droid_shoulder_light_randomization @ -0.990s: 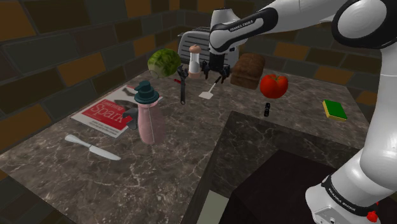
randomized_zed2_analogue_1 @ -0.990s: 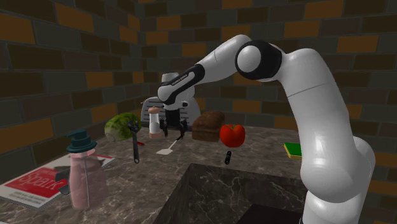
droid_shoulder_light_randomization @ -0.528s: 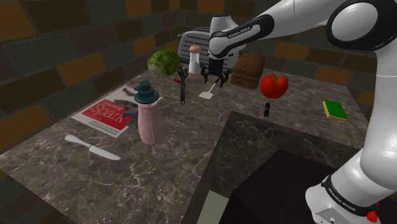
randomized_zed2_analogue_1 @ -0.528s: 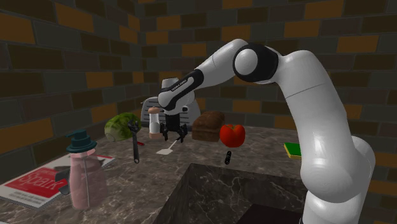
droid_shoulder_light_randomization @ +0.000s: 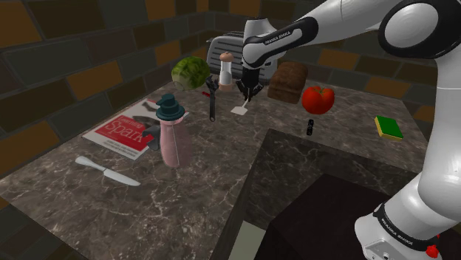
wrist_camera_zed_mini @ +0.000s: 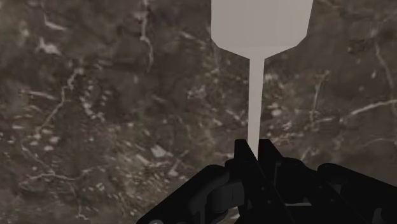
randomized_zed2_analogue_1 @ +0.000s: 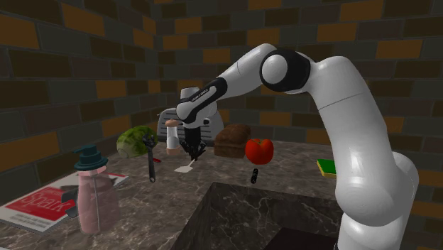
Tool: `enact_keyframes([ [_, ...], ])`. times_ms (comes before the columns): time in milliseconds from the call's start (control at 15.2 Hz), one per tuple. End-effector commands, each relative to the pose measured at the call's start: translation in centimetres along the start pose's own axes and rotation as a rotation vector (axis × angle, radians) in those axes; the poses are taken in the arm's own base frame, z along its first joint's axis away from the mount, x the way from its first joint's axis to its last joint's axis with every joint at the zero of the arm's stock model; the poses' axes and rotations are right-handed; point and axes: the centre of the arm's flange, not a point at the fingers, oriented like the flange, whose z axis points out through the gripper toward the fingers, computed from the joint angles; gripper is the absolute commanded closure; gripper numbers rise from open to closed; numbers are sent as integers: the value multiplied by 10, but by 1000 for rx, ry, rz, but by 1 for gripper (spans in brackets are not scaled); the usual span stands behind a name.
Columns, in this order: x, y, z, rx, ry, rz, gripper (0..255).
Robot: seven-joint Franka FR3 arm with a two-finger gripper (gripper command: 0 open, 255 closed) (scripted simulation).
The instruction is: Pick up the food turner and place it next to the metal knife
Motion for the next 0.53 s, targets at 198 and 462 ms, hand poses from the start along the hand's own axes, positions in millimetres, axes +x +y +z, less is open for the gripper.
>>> enact_keyframes([
  [198,0,0,0,0,0,0,255],
  [462,1,0,-11,0,0,0,255],
])
